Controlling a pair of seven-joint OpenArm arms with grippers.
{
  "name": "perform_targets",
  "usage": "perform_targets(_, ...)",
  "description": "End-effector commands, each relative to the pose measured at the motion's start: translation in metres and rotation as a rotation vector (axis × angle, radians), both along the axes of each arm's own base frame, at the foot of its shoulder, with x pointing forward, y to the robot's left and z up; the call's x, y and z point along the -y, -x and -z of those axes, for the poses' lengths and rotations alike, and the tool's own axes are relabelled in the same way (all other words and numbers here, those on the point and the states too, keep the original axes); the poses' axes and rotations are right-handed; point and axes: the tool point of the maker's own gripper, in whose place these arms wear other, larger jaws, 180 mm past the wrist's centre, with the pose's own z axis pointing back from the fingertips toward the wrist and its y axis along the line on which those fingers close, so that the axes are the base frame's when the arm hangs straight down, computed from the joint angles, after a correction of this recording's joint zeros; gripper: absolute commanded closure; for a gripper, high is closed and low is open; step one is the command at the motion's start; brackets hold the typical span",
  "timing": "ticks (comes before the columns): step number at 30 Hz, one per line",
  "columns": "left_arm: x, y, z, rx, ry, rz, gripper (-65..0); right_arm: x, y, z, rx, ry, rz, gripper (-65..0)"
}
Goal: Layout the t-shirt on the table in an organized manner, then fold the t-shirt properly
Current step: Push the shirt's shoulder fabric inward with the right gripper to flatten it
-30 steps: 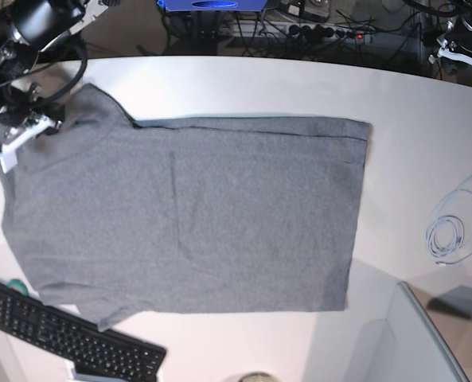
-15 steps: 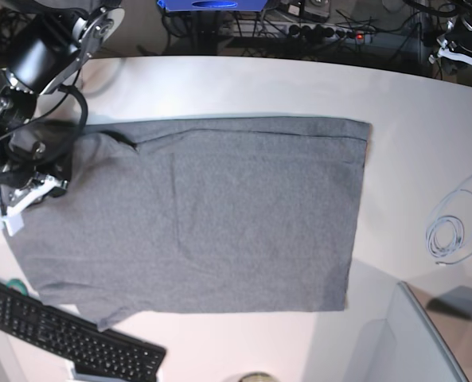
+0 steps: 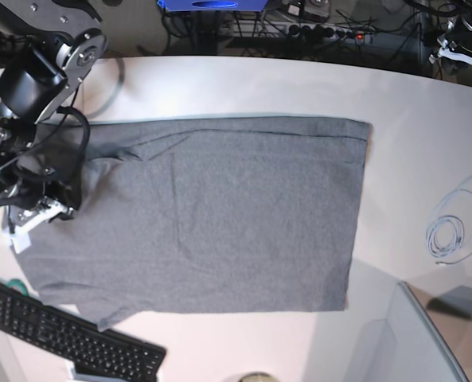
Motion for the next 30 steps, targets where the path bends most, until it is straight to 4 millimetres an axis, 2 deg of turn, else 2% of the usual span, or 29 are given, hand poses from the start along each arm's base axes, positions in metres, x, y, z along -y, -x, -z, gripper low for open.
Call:
perform_targets(1, -0.008, -0.003, -0.01, 0.021, -0.031, 0.011, -13.7, 0.009, -0.019, -0.019, 0.073, 0.008, 0.03, -0.6)
perform_targets(7, -0.008, -0.003, -0.01, 0.021, -0.031, 0.011, -13.7, 0.017, -0.026, -0.021, 0.091, -0.001, 0.114, -0.6)
perform_targets(15, -0.008, -0.003, -0.01, 0.021, -0.031, 0.011, -13.7, 0.02, -0.023, -0.016, 0.055, -0.018, 0.169, -1.8)
perform_targets(17, -0.008, -0.003, -0.01, 0.021, -0.031, 0.011, -13.7, 0.02, -0.021, -0.015, 0.047, -0.024, 0.178, -6.9)
perform_targets(20, -0.008, -0.003, -0.01, 0.021, -0.031, 0.011, -13.7, 0.02, -0.021, -0.017, 0.044, -0.022, 0.172, -24.6)
perform_targets(22, -0.007, -0.003, -0.01, 0.022, -0.029, 0.01, -13.7, 0.023, -0.024, -0.025, 0.078, -0.001, 0.167, -32.1)
perform_targets(24, -0.007, -0.003, -0.01, 0.021, -0.03, 0.01, -13.7, 0.027, -0.024, -0.036, 0.128, 0.041, 0.131, -32.6)
perform_targets(27, -0.007, -0.003, -0.01, 0.021, -0.03, 0.01, -13.7, 0.039, -0.012, -0.054, 0.19, 0.142, 0.086, -32.4)
perform_targets(30, -0.007, -0.004, -0.01, 0.022, -0.03, 0.01, -13.7, 0.042, 0.016, -0.048, 0.134, 0.19, 0.077, -32.4)
